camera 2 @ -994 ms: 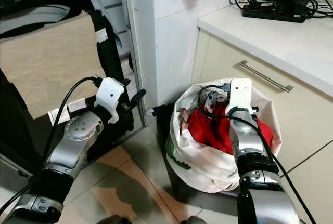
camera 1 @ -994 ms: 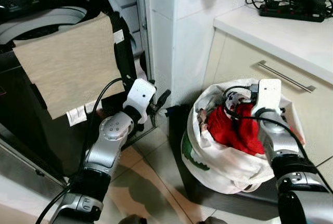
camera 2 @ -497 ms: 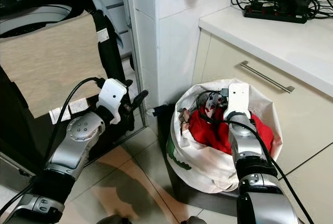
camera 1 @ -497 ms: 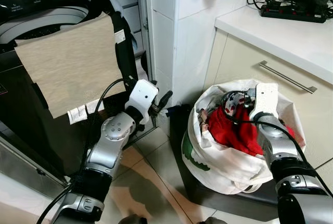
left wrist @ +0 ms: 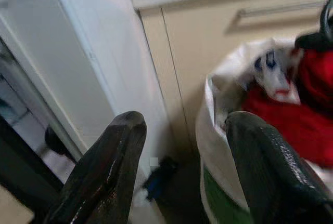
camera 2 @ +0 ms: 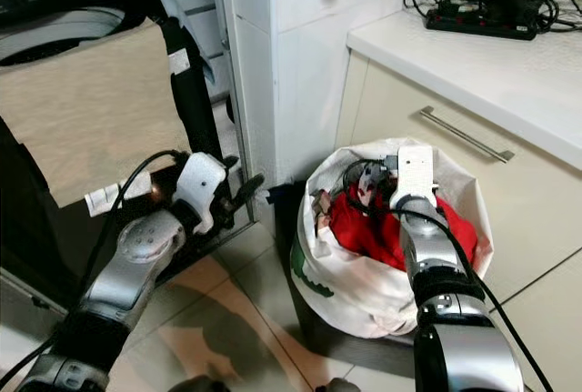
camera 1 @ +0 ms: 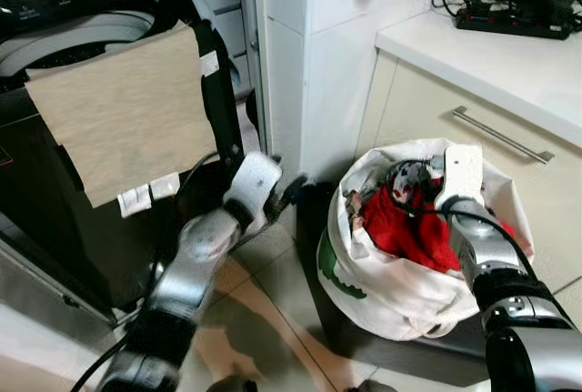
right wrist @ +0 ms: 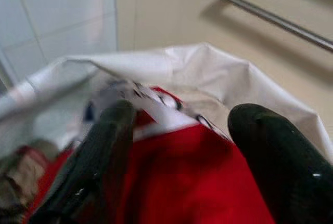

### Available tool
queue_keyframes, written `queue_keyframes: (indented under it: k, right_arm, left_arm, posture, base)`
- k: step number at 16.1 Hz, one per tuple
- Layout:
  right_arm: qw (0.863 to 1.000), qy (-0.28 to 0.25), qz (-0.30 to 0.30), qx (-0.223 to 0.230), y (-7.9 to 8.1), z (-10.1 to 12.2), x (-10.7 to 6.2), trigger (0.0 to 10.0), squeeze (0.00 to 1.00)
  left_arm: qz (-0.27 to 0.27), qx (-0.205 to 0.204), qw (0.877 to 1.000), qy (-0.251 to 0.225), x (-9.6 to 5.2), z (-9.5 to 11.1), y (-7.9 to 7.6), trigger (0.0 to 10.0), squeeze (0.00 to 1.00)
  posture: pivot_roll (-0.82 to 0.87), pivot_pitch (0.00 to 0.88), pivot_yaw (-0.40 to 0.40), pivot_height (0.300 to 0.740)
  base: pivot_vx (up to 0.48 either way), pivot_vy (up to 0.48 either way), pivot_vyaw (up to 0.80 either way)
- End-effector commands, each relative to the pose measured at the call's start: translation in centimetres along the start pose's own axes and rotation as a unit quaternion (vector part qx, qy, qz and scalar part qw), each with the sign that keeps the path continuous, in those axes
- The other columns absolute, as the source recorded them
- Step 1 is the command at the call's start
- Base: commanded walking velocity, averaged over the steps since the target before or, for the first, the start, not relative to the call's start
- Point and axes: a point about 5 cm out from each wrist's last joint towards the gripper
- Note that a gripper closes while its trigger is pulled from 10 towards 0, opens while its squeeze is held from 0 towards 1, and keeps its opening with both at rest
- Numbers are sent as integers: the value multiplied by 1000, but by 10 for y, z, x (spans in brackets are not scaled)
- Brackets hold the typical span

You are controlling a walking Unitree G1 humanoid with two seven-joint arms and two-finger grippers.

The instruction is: Clothes washing

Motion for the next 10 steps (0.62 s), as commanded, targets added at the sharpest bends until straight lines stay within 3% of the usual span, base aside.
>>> queue_keyframes:
  k: [1,4,10]
  right_arm:
    - [1000,-11,-9,10,-5,8,2,10000,1000]
    - [1000,8,-16,10,-14,1,1,10000,1000]
    - [998,41,-8,38,-21,0,5,10000,1000]
  left_arm:
    - [-1,5,1000,2,-5,-2,3,10000,0]
    - [-75,-1,996,-42,-22,4,-13,10000,0]
    - [-82,-11,995,-65,-15,18,-22,10000,0]
  posture:
    - [-144,0,18,724]
    - [-130,0,9,724]
    - [-133,0,11,724]
  base:
    - [0,0,0]
    - [0,0,0]
    - [0,0,0]
Point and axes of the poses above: a point about 5 cm out from each wrist's last joint towards the gripper, its own x axis pointing out of the wrist towards the gripper, its own z axis along the axis of the wrist's last joint, y = z × x, and after that the axes turned 9 degrees about x, right-handed
